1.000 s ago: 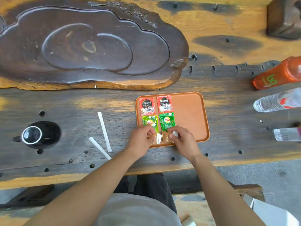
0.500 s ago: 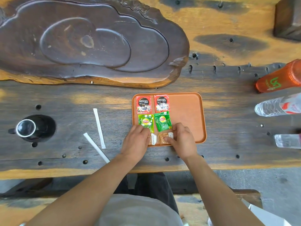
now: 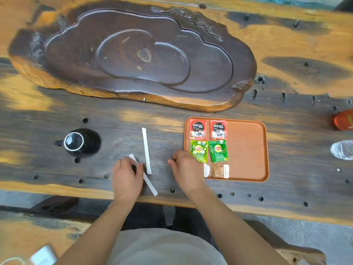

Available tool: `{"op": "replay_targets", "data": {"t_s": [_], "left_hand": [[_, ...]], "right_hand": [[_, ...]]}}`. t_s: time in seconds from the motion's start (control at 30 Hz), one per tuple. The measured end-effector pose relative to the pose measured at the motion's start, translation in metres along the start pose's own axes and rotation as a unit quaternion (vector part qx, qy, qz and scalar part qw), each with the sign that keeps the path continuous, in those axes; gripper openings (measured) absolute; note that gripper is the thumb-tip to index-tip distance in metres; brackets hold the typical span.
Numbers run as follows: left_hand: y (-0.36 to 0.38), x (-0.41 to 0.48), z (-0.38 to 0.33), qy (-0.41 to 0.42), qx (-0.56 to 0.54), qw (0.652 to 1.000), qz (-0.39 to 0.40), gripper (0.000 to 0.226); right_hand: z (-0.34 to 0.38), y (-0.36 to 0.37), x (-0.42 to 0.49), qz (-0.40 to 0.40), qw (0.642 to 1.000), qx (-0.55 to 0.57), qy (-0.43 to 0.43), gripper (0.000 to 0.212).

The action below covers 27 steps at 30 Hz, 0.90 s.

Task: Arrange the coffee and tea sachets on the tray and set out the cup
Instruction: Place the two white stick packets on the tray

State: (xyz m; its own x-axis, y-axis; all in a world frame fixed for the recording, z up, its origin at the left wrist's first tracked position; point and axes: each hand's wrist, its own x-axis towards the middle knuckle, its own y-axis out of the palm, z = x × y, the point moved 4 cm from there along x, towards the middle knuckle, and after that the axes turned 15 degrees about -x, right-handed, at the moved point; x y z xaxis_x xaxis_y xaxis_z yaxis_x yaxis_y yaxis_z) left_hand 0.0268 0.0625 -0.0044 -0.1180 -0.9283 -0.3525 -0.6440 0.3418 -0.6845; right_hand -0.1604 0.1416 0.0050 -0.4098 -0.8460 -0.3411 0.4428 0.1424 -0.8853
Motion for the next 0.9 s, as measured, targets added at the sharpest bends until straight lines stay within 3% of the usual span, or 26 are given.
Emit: {"op": "replay_targets", "data": {"t_s": [0.13,0.23,0.4,0.6,0.9], "left_hand": [[-0.010,0.009,0.013,-0.042,0.084,0.995,0.043,0.034],[-0.007,0.013,0.014,-0.033,0.090,0.994,0.056,0.029],[-0.001,0.023,0.028,-0.080,0.043,0.995,0.051,0.014],[-0.001,0.026,0.019,-0.164,-0.103,0.981,0.005,0.019],[-0.012,0.040,0.009,-0.164,-0.149,0.975,0.003,0.002]], "right_hand": [[0.055,0.023,0.025,0.029,0.999,-0.034,0.015,0.030],[0.073,0.033,0.036,0.052,0.996,-0.064,0.042,0.038],[0.079,0.042,0.043,0.082,0.992,-0.048,0.085,0.023],[0.079,0.040,0.039,0.063,0.990,-0.068,0.106,0.039],[0.083,0.047,0.035,0.039,0.986,-0.077,0.140,0.032]]}}
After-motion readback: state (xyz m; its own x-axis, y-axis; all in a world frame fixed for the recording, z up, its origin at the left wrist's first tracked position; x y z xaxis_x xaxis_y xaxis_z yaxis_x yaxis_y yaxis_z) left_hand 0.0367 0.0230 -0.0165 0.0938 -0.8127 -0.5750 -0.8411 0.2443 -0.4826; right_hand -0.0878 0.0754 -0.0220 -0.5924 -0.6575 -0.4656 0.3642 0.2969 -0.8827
